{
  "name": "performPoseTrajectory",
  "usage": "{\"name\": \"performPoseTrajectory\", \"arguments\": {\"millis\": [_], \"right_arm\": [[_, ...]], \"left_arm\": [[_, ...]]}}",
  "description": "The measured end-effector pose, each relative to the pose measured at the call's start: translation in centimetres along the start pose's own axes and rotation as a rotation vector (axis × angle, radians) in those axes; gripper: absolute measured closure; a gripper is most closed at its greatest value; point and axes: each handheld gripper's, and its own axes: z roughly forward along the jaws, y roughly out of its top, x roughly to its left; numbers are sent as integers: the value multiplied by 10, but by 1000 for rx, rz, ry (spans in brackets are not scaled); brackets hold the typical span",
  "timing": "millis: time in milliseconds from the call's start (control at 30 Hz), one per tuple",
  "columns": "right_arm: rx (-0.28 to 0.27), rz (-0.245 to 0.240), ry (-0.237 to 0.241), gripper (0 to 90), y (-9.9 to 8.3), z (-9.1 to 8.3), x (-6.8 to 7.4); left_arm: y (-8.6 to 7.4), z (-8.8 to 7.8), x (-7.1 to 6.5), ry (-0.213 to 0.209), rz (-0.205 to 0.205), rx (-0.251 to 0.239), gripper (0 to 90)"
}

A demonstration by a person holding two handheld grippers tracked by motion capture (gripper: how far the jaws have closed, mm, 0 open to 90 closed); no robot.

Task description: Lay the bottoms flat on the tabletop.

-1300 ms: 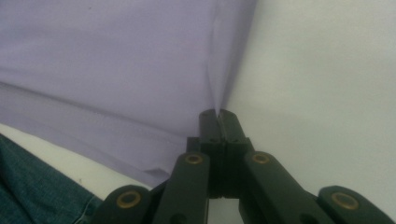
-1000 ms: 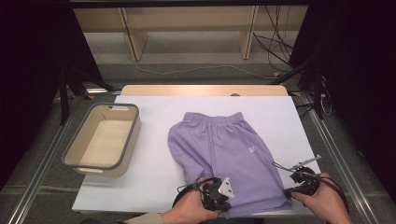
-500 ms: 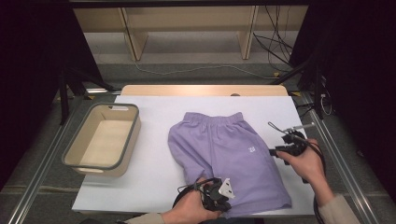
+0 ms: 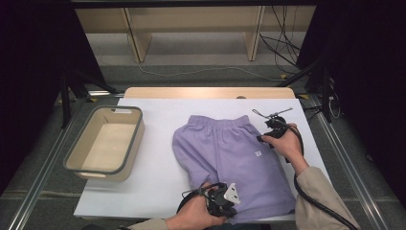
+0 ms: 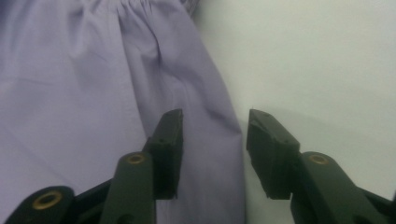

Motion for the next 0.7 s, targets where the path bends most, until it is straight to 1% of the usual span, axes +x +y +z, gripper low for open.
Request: {"name": "performPoseTrajectory", "arguments": {"millis": [33,67,100,133,167,200,233,333,367,400,500,600,700], "right_arm": [[8,-28,-27,638,0,2,2],[11,-50,-51,650,1,2,4],[15,-57,-58,688,2,2,6],[17,-63,-59,776,2,2,7],[17,-68,-60,807,2,2,8],[17,-66,-64,874,2,3,8],[21,-57,-57,898,3,3,8],[34,-44,-54,900,5,2,7],[32,-47,-62,900,6,2,7],[20,-55,-75,900,6,2,7],[-3,-34,-85,900,7,1,5],[-29,-14,-118,900,7,-1,1],[-48,-9,-141,900,7,-2,-3]], "left_arm": [[0,0,0,1,1,0,884],[0,0,0,1,2,1,884],[0,0,0,2,4,3,885],[0,0,0,2,5,3,884],[0,0,-1,3,6,3,884],[0,0,0,2,4,3,884],[0,0,0,1,4,4,884],[0,0,0,2,4,2,884],[0,0,0,2,4,1,885],[0,0,0,3,4,0,884],[0,1,0,2,4,-13,882],[0,1,0,7,6,-22,881],[0,1,0,16,10,-28,875]]}}
